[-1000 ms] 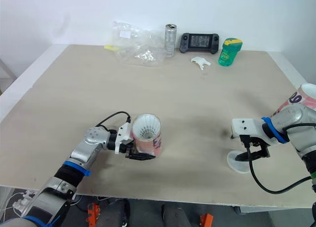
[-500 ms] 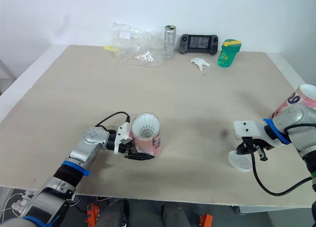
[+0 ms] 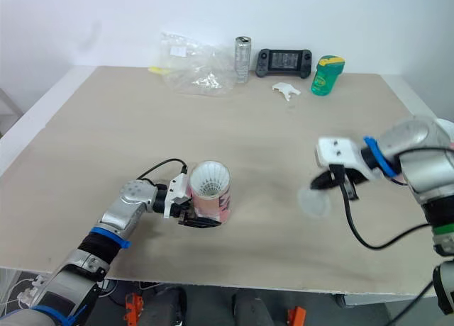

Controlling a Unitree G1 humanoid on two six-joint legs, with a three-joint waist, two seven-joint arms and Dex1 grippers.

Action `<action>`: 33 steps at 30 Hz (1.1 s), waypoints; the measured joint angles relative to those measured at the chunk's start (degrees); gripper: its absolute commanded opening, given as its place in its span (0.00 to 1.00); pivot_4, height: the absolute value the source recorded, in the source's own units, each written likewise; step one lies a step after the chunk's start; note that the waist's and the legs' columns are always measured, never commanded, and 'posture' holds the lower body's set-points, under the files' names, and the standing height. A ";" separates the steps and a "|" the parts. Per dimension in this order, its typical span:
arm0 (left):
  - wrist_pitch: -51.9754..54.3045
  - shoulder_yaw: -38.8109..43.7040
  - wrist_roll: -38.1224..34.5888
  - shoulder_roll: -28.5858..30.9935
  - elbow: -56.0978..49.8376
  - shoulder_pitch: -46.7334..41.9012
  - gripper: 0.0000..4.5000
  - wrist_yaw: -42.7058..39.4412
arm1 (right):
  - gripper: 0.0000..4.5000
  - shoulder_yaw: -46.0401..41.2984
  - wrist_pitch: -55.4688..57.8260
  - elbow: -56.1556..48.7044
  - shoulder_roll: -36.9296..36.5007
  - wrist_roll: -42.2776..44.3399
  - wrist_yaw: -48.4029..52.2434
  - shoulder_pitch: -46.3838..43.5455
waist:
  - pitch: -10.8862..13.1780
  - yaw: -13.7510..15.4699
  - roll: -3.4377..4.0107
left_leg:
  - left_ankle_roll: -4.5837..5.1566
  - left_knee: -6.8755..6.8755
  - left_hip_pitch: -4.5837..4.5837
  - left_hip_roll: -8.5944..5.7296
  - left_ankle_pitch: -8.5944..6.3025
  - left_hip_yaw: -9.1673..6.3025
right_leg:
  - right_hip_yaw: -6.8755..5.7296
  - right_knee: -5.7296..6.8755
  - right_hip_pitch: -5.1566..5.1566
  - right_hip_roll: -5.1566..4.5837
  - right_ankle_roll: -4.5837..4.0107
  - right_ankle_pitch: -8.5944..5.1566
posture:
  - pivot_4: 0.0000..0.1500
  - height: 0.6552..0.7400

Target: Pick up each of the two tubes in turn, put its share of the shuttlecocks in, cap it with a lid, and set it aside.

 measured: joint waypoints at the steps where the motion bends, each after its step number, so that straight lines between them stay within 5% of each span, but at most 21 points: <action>1: 0.01 -0.14 0.01 0.00 0.16 -0.22 0.65 -0.18 | 0.01 0.01 1.15 -1.78 0.84 1.46 0.00 -2.32 | 0.00 -0.05 0.01 | 0.00 0.00 0.00 0.00 0.00 -0.02 | 0.00 0.00 -0.01 0.02 0.00 0.00 | 1.00 0.81; 8: 0.68 -1.41 -0.04 0.36 1.07 -2.06 0.65 -2.27 | 0.01 3.40 5.77 -5.42 11.24 4.96 0.03 -16.73 | -0.03 -0.09 -0.30 | -0.08 -0.07 -0.14 0.03 -0.06 -0.15 | -0.15 -0.01 -0.08 0.04 -0.01 -0.13 | 1.00 0.81; 16: 3.39 -1.93 -0.12 1.16 -0.26 -2.35 0.65 -3.42 | 0.01 9.69 3.27 -5.54 15.59 2.24 0.07 -19.14 | -0.03 -0.09 -0.29 | -0.07 -0.13 -0.46 0.13 -0.06 -0.20 | -0.17 0.05 -0.49 0.19 -0.11 -0.14 | 1.00 0.81; 33: 6.08 -2.66 -0.05 3.11 -2.32 -2.38 0.65 -3.49 | 0.01 9.33 2.52 -7.84 19.04 2.68 0.10 -22.29 | -0.02 -0.58 -0.28 | -0.07 -0.17 -0.42 0.59 -0.06 -0.25 | -0.16 0.09 -0.58 0.69 -0.37 -0.05 | 1.00 0.81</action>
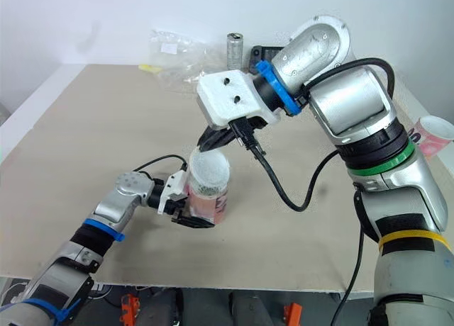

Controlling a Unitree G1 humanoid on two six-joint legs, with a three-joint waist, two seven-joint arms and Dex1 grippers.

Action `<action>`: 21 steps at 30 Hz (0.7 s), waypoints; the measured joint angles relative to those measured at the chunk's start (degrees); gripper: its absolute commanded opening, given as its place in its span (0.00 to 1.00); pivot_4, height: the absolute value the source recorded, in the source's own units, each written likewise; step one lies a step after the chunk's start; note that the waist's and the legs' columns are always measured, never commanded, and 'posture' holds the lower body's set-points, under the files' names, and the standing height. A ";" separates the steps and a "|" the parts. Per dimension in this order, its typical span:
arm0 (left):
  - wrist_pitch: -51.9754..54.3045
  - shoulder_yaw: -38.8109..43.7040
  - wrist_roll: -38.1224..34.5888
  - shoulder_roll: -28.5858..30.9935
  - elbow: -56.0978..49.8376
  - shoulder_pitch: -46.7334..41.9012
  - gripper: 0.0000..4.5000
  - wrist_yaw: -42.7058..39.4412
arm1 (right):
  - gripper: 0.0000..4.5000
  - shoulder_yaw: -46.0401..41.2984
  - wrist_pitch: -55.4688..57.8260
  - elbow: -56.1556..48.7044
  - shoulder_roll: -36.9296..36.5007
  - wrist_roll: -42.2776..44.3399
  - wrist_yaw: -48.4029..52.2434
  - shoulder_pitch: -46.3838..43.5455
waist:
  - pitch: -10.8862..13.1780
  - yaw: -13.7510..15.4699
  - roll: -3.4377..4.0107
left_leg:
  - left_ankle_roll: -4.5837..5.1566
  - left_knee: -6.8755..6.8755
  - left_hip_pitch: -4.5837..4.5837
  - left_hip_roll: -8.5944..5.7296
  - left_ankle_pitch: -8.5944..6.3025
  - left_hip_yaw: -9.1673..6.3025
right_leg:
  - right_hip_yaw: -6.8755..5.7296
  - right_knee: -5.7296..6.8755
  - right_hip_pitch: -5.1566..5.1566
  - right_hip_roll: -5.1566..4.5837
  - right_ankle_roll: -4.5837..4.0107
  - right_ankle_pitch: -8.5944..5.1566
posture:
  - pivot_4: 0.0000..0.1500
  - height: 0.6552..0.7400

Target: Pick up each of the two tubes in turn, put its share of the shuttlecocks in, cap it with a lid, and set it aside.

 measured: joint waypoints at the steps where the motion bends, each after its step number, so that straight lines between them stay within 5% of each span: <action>1: -0.01 -0.03 0.00 0.01 0.08 -0.06 0.65 0.01 | 0.01 0.00 0.00 -0.01 0.00 0.27 0.00 0.00 | 0.00 0.00 0.00 | 0.00 0.00 0.00 0.00 0.00 0.00 | 0.00 0.00 0.00 0.00 0.00 0.00 | 1.00 0.81; 21: 0.16 -0.21 -0.01 0.44 -1.36 0.74 0.65 0.73 | 0.01 2.11 -4.18 -1.05 -0.08 -2.62 0.03 2.53 | -0.01 0.00 0.00 | 0.00 -0.02 0.01 0.01 0.00 0.00 | 0.01 0.00 -0.01 0.02 -0.04 -0.01 | 1.00 0.81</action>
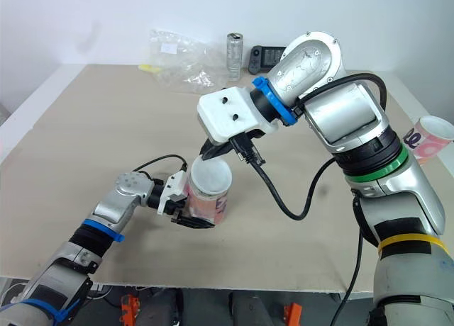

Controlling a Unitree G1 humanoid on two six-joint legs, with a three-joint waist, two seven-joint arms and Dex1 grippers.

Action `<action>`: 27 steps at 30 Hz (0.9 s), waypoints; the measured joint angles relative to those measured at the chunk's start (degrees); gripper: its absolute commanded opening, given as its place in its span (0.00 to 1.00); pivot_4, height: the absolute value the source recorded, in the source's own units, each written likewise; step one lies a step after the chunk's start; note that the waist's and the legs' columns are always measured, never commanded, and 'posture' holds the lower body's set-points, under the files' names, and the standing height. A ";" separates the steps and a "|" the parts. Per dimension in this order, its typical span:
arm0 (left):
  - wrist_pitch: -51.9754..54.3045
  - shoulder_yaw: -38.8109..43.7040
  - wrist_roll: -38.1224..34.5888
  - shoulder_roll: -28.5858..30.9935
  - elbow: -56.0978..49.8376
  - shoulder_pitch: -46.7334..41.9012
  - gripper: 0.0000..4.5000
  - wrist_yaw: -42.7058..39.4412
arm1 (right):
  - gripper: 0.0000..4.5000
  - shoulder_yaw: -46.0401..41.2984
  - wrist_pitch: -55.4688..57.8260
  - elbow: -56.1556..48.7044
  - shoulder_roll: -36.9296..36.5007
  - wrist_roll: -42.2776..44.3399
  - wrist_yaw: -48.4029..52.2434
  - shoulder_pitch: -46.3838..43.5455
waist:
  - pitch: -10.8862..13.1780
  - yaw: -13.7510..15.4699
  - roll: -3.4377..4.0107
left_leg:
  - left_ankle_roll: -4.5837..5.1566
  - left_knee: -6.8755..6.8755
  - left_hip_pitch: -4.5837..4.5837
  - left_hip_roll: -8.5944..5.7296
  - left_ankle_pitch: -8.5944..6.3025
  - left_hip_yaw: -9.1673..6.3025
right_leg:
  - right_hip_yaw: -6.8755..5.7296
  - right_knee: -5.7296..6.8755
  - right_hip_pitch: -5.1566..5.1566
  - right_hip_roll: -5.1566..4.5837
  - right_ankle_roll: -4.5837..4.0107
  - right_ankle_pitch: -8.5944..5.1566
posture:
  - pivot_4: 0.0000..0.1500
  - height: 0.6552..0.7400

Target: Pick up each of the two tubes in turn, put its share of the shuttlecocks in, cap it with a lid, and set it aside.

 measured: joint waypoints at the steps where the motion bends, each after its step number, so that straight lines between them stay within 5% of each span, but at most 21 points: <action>1: 0.00 0.00 0.00 0.00 -0.01 0.02 0.65 0.03 | 0.01 0.00 -0.18 0.07 0.01 -0.05 0.00 0.00 | 0.00 0.00 0.00 | 0.00 0.00 0.00 0.00 0.00 0.00 | 0.00 0.00 0.00 0.00 0.00 0.00 | 1.00 0.81; 21: 0.57 -0.32 0.02 0.00 -0.62 0.15 0.65 0.85 | 0.01 0.80 -8.10 -1.74 -0.69 -5.98 -0.20 2.80 | -0.02 0.13 0.00 | 0.00 0.00 0.01 -0.01 0.00 0.00 | -0.01 -0.02 0.05 -0.02 0.04 -0.02 | 1.00 0.81; 27: 0.72 -0.11 -0.04 0.02 -0.60 0.39 0.65 0.97 | 0.47 0.65 -9.46 -2.18 -0.68 -6.21 -0.21 3.73 | -0.04 0.11 0.00 | 0.00 0.00 0.05 0.00 0.00 0.00 | -0.01 -0.02 0.07 -0.01 0.03 -0.01 | 1.00 0.81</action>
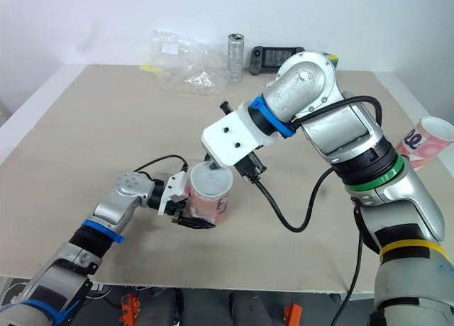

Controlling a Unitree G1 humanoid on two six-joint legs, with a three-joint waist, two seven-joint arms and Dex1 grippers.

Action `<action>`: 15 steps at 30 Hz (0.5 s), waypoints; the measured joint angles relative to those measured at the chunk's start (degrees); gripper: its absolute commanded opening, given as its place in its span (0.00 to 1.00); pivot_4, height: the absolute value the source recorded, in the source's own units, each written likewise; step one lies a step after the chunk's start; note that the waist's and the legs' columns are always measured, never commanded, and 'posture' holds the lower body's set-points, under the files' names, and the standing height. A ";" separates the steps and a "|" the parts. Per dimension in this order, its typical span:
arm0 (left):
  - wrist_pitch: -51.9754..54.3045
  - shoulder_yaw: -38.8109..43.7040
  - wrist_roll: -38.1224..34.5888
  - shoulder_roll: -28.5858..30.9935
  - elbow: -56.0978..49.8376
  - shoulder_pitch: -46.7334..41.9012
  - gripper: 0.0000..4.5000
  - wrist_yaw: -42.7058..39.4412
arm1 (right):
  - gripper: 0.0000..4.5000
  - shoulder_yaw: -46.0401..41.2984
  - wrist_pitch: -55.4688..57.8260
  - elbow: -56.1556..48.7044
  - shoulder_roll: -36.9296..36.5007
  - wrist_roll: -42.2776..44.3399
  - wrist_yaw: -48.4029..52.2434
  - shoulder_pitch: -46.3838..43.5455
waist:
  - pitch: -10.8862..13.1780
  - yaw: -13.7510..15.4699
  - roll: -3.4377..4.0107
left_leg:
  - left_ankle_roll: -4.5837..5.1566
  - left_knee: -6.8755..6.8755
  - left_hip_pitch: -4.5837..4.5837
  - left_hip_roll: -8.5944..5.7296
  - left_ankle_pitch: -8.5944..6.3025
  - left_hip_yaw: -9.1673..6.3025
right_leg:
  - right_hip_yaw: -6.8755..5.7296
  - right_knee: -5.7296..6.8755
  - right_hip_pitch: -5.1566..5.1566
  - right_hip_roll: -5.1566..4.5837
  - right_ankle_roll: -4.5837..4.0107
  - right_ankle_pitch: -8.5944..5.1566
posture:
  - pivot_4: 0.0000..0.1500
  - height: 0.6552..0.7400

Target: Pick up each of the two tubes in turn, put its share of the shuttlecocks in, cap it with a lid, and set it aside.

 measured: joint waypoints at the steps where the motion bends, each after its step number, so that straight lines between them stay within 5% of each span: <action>1: 0.05 0.01 0.00 0.02 0.00 0.03 0.65 0.02 | 0.54 -0.15 0.10 0.00 0.09 -0.10 0.00 0.00 | -0.02 0.00 0.00 | 0.00 0.00 0.02 0.00 0.00 0.00 | 0.00 0.00 0.01 0.00 -0.01 0.00 | 1.00 0.81; 2: 0.15 0.01 0.00 0.03 -0.01 0.07 0.65 0.05 | 0.60 -0.30 0.13 0.00 0.16 -0.15 0.00 0.00 | -0.03 0.00 0.00 | 0.00 0.00 0.05 0.00 0.00 0.00 | 0.00 0.00 0.04 0.00 -0.01 0.00 | 1.00 0.81; 12: 0.39 0.43 -0.05 0.13 -0.16 0.42 0.65 0.22 | 0.60 -5.45 12.23 8.45 3.33 6.93 0.08 -2.33 | -0.05 -0.12 -0.01 | 0.01 -0.03 0.20 0.02 0.01 0.06 | 0.05 0.01 0.12 0.00 -0.12 0.06 | 1.00 0.81; 15: 0.35 0.39 -0.05 0.13 -0.24 0.42 0.65 -0.08 | 0.45 -6.60 14.75 9.20 1.15 11.32 0.11 -4.63 | -0.05 -0.09 -0.01 | 0.01 -0.20 0.20 0.02 0.00 0.05 | 0.05 0.00 0.10 0.00 -0.19 0.02 | 1.00 0.81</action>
